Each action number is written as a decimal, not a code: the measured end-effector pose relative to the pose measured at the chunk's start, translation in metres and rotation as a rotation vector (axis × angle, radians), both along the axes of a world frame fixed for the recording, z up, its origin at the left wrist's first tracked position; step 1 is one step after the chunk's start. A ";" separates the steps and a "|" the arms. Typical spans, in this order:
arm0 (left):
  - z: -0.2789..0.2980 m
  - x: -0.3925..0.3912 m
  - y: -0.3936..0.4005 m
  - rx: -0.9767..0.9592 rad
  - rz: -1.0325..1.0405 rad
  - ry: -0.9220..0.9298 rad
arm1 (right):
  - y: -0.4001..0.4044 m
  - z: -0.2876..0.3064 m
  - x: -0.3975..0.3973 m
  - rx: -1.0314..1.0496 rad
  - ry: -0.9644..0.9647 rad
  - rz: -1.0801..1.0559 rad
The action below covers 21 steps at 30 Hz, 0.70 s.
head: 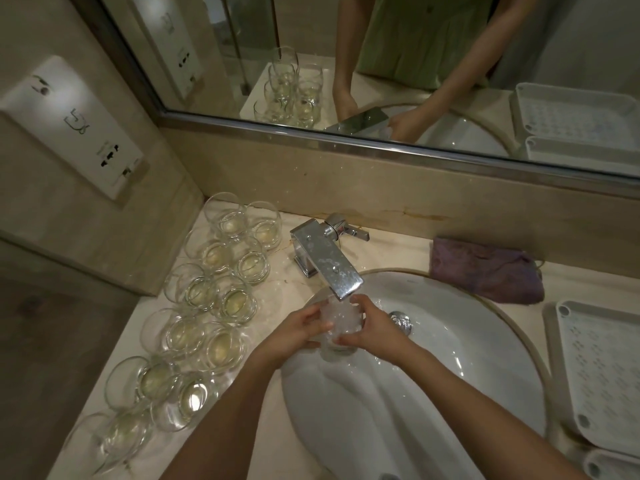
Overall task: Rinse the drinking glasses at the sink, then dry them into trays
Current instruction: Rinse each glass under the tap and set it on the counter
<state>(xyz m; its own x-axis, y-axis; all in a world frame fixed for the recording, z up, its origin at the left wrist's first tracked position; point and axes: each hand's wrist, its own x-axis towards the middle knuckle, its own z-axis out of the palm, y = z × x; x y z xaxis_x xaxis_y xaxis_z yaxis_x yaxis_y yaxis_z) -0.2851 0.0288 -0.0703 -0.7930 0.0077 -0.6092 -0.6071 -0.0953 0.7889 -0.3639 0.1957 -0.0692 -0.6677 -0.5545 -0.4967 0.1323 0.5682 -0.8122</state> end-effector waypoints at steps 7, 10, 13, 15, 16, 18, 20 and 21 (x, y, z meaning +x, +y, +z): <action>0.000 -0.012 0.017 -0.067 -0.079 0.106 | 0.014 -0.012 0.018 -0.060 -0.013 -0.219; -0.005 0.000 0.010 0.025 0.001 0.058 | 0.008 -0.010 0.020 -0.061 0.046 -0.170; -0.005 0.009 0.006 0.077 0.004 -0.002 | 0.006 -0.003 0.009 0.027 0.068 -0.008; -0.003 0.009 0.007 0.057 -0.007 0.002 | 0.008 -0.003 0.008 0.030 0.039 -0.008; -0.002 0.008 0.008 0.052 -0.005 0.012 | 0.010 -0.002 0.011 0.008 0.020 -0.036; 0.003 0.005 0.008 0.055 -0.043 0.038 | 0.013 0.000 0.018 -0.047 -0.003 -0.084; 0.004 0.004 0.006 0.070 -0.111 0.040 | 0.016 0.004 0.020 -0.074 -0.006 -0.087; 0.004 0.004 0.006 0.088 -0.131 0.034 | 0.016 0.007 0.019 -0.070 0.006 -0.070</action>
<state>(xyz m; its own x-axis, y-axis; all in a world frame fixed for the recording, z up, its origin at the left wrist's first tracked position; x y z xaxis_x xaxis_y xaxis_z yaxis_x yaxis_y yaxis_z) -0.2814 0.0347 -0.0665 -0.8019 0.1644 -0.5743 -0.5918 -0.0870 0.8014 -0.3452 0.2118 -0.0619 -0.7087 -0.5397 -0.4544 0.1648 0.4997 -0.8504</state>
